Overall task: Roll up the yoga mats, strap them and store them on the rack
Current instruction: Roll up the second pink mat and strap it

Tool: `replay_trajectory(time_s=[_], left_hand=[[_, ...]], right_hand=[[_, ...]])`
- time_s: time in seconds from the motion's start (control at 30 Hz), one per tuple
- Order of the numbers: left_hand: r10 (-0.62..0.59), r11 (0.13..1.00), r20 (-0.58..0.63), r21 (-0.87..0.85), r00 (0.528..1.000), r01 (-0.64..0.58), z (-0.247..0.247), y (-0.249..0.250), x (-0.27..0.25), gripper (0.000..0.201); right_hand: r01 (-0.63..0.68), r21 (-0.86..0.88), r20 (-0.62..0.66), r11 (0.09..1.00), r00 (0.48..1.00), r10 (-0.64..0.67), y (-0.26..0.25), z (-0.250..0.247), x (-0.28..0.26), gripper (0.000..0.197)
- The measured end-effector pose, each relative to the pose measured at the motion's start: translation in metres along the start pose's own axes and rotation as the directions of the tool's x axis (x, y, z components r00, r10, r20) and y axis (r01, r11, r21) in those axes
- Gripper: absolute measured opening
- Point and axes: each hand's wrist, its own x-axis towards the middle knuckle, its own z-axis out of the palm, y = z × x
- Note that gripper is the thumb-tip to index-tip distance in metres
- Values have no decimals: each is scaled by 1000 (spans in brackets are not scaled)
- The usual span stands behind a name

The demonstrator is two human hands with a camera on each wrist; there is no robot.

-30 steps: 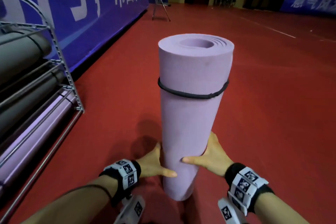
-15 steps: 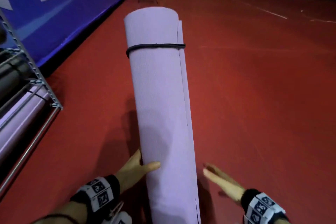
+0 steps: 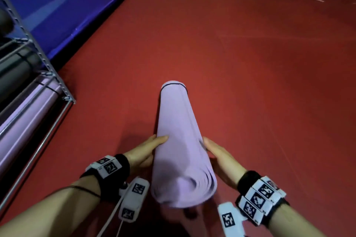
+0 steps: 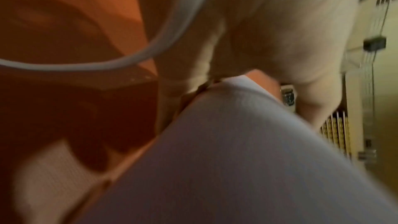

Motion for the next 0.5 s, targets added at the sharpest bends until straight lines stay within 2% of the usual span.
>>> replay_trajectory(time_s=[0.03,0.13,0.17,0.23,0.3,0.33,0.37,0.4,0.43,0.47,0.5], left_hand=[[-71,995,38,70,997,69,-3,-4,-9,50],[-196,980,157,76,968,186,-4,-20,-28,74],[-202,979,166,40,965,198,-5,-27,-24,74],[-248,956,165,-119,955,269,2,-38,-22,72],[-158,919,234,-320,959,229,18,-38,-23,66],[-115,888,244,-409,963,210,25,-34,-26,63],[-103,861,235,-465,966,205,29,-27,-33,60],[-92,847,211,-498,973,188,32,-21,-38,56],[-56,868,170,-479,984,132,33,-15,-43,53],[-33,883,119,-462,992,85,30,-13,-47,51],[-23,894,122,-441,992,75,28,-11,-52,50]], right_hand=[[15,-9,27,1000,1000,-15,-6,1,-2,88],[70,-67,96,995,993,-63,-20,7,-10,111],[97,-115,112,989,990,-85,-26,10,-12,108],[188,-187,150,964,976,-161,-38,19,-22,81],[284,-284,149,916,957,-250,-46,22,-32,63],[343,-363,173,866,938,-300,-49,23,-37,63],[390,-491,223,779,921,-321,-51,27,-43,70],[426,-642,280,638,904,-322,-53,31,-48,82],[456,-767,332,452,884,-329,-51,35,-50,91],[483,-830,374,277,852,-366,-47,40,-48,93],[500,-852,400,156,813,-424,-46,43,-47,89]])
